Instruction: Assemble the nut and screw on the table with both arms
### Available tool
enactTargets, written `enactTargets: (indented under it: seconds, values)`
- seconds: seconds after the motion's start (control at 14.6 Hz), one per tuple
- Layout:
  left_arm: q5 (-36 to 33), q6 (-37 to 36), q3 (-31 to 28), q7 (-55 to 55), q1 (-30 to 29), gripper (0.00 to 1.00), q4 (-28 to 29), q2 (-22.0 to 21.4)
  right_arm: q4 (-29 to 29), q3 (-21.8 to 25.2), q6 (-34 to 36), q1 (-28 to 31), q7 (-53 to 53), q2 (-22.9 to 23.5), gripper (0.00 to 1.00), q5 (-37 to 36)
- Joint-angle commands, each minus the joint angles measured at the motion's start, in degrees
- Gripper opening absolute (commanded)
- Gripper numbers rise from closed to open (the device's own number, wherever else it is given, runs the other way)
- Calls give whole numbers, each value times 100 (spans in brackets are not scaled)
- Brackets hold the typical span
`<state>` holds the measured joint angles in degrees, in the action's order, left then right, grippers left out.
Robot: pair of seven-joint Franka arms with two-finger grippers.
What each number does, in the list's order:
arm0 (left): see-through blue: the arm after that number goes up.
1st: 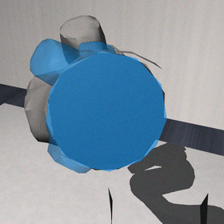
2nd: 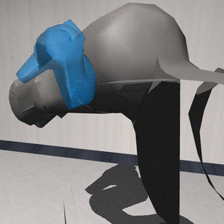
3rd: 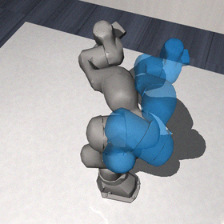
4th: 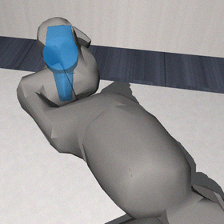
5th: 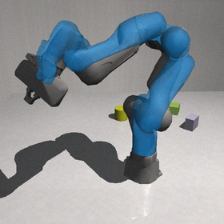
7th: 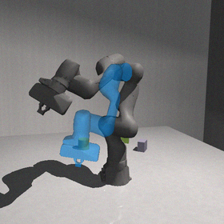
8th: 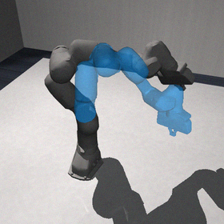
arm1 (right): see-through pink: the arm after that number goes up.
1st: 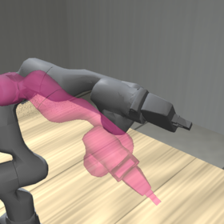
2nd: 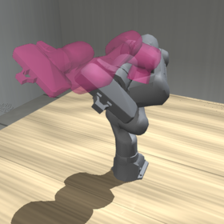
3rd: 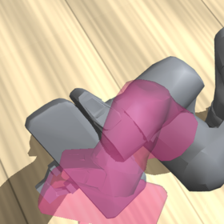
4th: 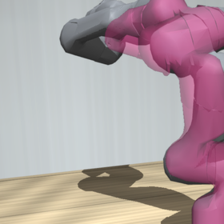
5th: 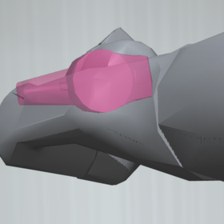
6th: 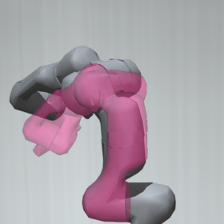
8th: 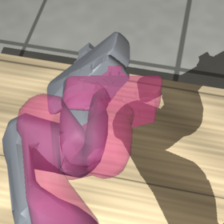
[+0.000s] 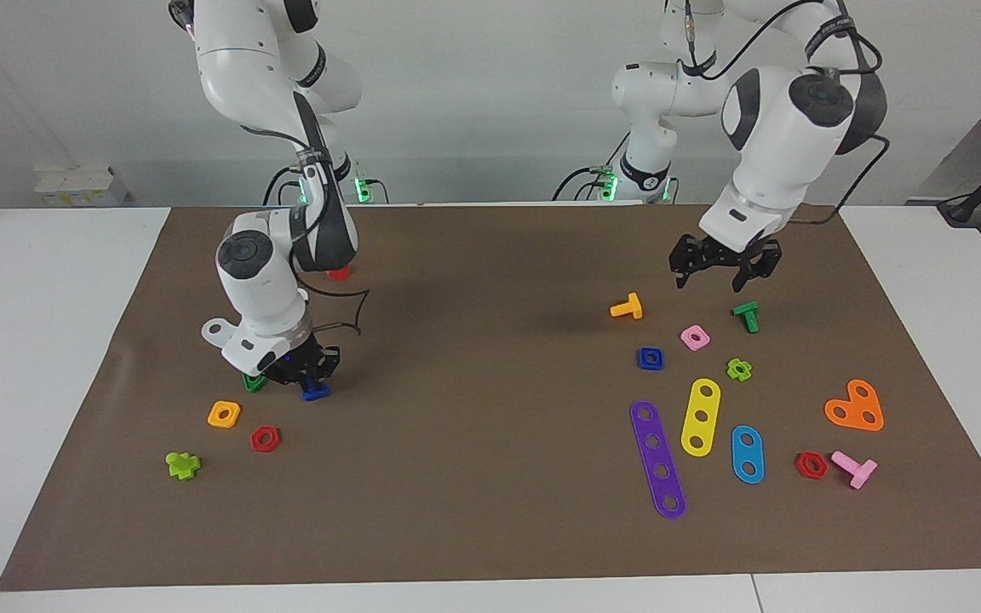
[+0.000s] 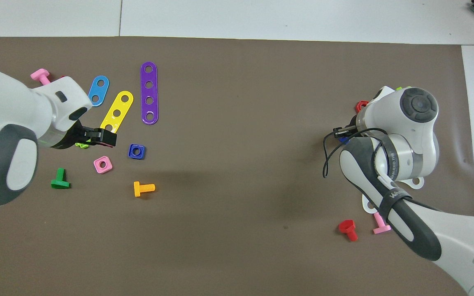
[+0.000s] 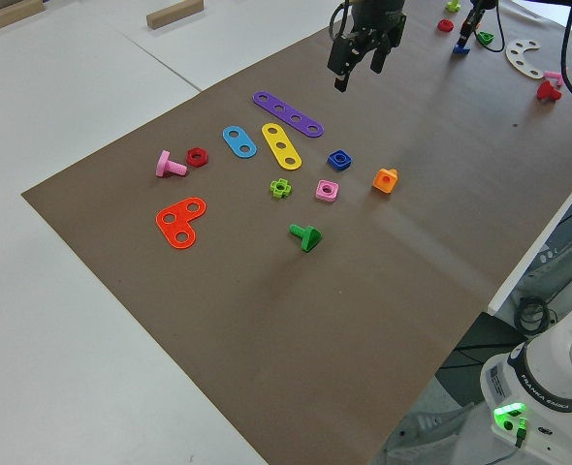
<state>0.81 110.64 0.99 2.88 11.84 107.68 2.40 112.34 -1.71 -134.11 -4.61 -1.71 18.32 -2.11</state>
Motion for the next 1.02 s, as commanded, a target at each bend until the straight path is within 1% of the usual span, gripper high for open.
enactTargets:
  seconds: [0.0,0.2,0.55,0.75,0.96]
  values:
    - [68,658,-72,20,99,95,165,251,7,-109,25,-22,336,-250,0,-35]
    - [121,1283,-72,19,90,95,508,357,-160,-171,244,-452,1187,-276,0,-35]
    - [129,1583,-72,-446,29,91,509,735,-178,-171,210,-1322,3243,-277,0,-70]
    - [129,1960,-72,-482,46,90,491,972,-160,-171,122,-1849,4210,-241,0,-70]
    - [129,2023,-81,-622,38,89,500,1087,-160,-163,-62,-2437,5186,-93,0,-79]
